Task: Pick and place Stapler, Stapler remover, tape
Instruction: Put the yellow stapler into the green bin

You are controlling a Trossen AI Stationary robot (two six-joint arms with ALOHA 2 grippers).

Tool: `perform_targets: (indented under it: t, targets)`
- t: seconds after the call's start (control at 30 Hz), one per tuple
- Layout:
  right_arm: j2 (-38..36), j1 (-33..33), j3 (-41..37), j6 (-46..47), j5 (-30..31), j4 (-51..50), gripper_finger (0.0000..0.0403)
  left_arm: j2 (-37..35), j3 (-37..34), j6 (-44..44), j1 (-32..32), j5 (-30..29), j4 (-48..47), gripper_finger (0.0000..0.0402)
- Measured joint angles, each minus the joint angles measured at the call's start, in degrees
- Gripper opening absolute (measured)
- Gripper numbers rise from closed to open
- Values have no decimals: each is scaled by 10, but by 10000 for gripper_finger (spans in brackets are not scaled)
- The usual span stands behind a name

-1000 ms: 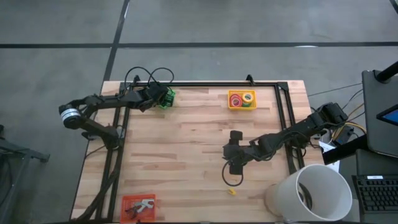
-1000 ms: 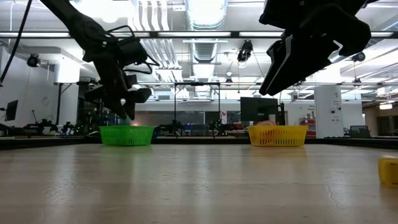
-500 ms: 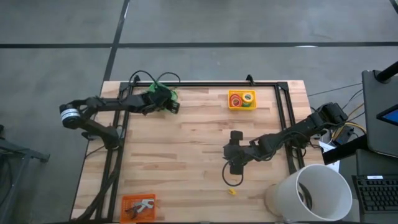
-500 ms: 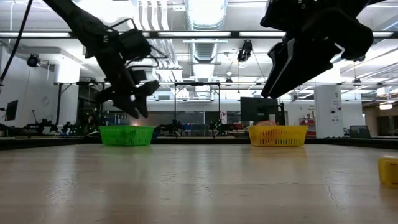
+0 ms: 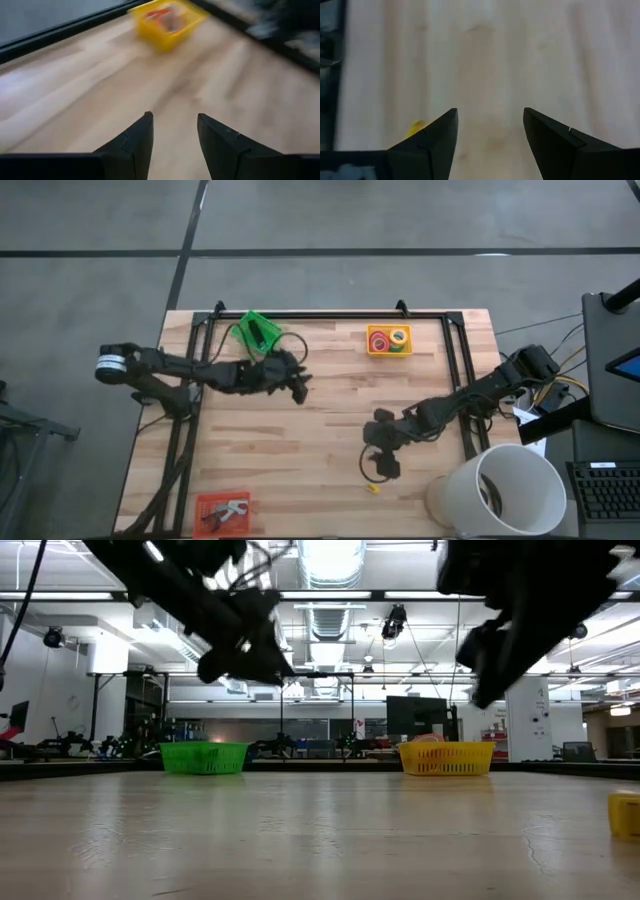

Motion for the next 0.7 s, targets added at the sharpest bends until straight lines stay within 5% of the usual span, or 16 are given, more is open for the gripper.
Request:
perform_targets:
  t: [0.33,0.7]
  targets:
    - [33,76,0,105,10,47,219,2,-1,26,-139,-88,121,154]
    - [125,114,43,177,6,39,219,2,-1,14,-174,-103,117,154]
